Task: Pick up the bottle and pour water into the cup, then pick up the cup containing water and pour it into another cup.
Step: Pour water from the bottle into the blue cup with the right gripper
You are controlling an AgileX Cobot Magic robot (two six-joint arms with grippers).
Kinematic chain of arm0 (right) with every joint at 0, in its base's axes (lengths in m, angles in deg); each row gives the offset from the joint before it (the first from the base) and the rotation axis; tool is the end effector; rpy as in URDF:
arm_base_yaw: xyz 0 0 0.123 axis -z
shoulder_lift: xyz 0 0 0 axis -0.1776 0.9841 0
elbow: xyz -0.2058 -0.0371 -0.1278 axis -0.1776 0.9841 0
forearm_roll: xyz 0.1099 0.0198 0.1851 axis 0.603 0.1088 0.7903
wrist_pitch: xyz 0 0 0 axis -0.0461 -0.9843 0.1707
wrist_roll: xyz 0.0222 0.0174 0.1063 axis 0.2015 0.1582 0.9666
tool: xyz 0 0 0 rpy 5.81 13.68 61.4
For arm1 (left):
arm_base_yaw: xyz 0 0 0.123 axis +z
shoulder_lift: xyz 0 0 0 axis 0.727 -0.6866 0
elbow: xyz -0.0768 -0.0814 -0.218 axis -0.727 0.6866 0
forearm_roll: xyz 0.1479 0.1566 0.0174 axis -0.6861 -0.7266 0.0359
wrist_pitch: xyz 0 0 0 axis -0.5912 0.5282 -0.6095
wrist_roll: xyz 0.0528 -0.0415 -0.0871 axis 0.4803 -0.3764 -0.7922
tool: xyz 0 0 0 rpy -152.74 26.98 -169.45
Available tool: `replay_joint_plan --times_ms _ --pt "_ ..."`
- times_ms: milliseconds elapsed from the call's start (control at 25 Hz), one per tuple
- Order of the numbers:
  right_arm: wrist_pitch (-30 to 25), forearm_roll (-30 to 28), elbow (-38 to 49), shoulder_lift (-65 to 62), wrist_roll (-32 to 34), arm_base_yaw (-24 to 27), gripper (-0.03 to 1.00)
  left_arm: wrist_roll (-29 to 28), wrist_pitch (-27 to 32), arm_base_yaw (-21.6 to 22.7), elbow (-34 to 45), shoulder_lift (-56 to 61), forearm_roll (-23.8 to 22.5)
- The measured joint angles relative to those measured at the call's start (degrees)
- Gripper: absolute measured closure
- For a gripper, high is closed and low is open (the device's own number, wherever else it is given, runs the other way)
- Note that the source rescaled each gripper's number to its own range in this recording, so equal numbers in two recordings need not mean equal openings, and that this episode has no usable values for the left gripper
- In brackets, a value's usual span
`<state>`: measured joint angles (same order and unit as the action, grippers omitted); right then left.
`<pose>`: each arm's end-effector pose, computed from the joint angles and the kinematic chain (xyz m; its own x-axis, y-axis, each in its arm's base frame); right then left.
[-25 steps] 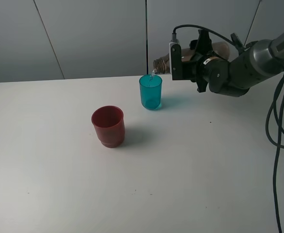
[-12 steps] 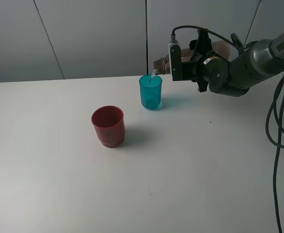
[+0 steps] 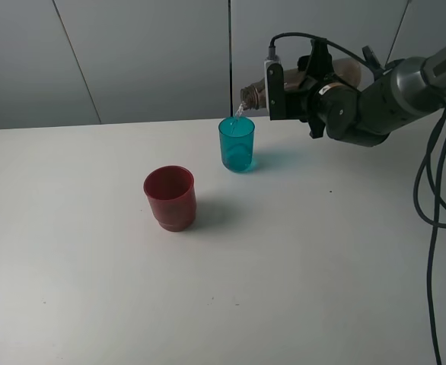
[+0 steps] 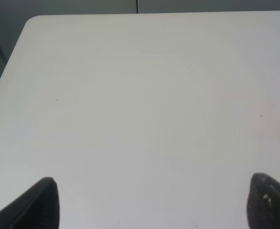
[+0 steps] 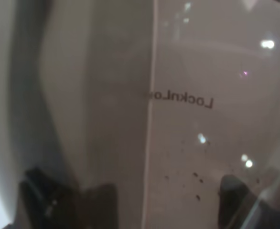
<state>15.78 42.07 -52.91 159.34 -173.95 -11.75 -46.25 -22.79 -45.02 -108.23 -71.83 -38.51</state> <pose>0.3807 0.1195 0.1280 0.0996 -0.9924 0.0716 -0.2551 -0.0950 -0.9622 0.0180 0.0020 0.2514 -0.4690 -0.0259 -0.8828 -0.0469 0.9989 -0.0044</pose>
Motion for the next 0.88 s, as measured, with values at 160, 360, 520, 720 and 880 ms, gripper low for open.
replay_joint_plan --times_ms 160,360,520,720,880 --pt "0.0 0.14 0.0 0.0 -1.99 0.0 0.95 0.0 0.0 0.0 0.0 0.0 0.0" --pt "0.0 0.14 -0.04 0.0 -3.35 0.0 0.95 0.0 0.0 0.0 0.0 0.0 0.0" --pt "0.0 0.14 -0.04 0.0 -4.87 0.0 0.95 0.0 0.0 0.0 0.0 0.0 0.0" --pt "0.0 0.14 -0.04 0.0 -5.74 0.0 0.95 0.0 0.0 0.0 0.0 0.0 0.0" --pt "0.0 0.14 -0.04 0.0 -6.96 0.0 0.95 0.0 0.0 0.0 0.0 0.0 0.0"
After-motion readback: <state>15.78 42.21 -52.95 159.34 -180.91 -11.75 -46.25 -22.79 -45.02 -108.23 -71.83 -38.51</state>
